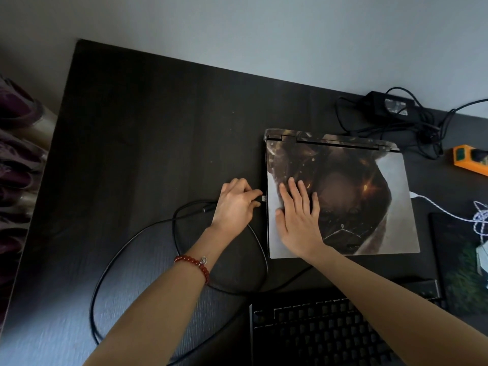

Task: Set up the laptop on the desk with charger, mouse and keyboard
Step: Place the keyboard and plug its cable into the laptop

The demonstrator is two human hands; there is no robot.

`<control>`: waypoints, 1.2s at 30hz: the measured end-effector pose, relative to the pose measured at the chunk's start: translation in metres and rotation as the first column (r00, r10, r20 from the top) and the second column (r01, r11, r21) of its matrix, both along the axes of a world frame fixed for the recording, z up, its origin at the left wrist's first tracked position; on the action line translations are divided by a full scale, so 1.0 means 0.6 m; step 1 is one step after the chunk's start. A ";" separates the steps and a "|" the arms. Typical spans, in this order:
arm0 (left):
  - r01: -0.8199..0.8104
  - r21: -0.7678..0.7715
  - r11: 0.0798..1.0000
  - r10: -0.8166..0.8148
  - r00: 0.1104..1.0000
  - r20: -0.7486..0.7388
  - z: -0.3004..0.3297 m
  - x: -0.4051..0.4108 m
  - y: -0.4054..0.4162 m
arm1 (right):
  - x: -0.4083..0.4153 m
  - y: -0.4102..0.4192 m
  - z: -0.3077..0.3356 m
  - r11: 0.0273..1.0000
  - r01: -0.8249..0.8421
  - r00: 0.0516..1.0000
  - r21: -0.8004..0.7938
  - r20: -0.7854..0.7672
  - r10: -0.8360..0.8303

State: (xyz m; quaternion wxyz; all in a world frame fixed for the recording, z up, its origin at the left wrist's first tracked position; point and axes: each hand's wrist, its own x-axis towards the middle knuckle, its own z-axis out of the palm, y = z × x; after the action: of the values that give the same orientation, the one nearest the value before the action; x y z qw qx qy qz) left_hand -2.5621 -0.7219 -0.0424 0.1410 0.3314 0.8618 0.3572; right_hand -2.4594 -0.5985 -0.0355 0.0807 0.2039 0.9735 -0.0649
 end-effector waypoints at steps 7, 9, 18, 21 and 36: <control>-0.031 0.008 0.999 0.031 0.999 0.023 -0.003 0.006 0.001 | -0.001 0.000 0.000 1.000 -0.001 1.000 0.011 0.012 0.001; -0.027 0.010 1.000 0.027 0.999 0.022 -0.003 0.002 0.003 | 0.000 0.002 0.000 1.000 -0.001 1.000 0.016 0.014 0.001; -0.028 0.016 0.999 0.027 0.999 0.028 -0.004 0.007 0.004 | -0.001 -0.002 0.003 0.999 -0.004 1.000 0.038 0.016 0.003; 0.003 0.023 1.000 -0.004 1.000 0.022 -0.007 0.004 0.000 | -0.001 -0.004 0.003 0.999 -0.012 1.000 0.036 0.026 0.011; -0.012 0.021 1.000 0.011 0.998 0.061 -0.027 -0.006 0.015 | 0.000 -0.001 -0.001 0.999 -0.016 1.000 0.049 0.011 0.016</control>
State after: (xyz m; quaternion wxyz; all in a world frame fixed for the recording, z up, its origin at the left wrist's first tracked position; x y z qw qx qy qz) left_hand -2.5659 -0.7126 -0.0587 0.1615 0.3168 0.8553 0.3769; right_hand -2.4593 -0.5991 -0.0359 0.0813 0.1985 0.9759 -0.0393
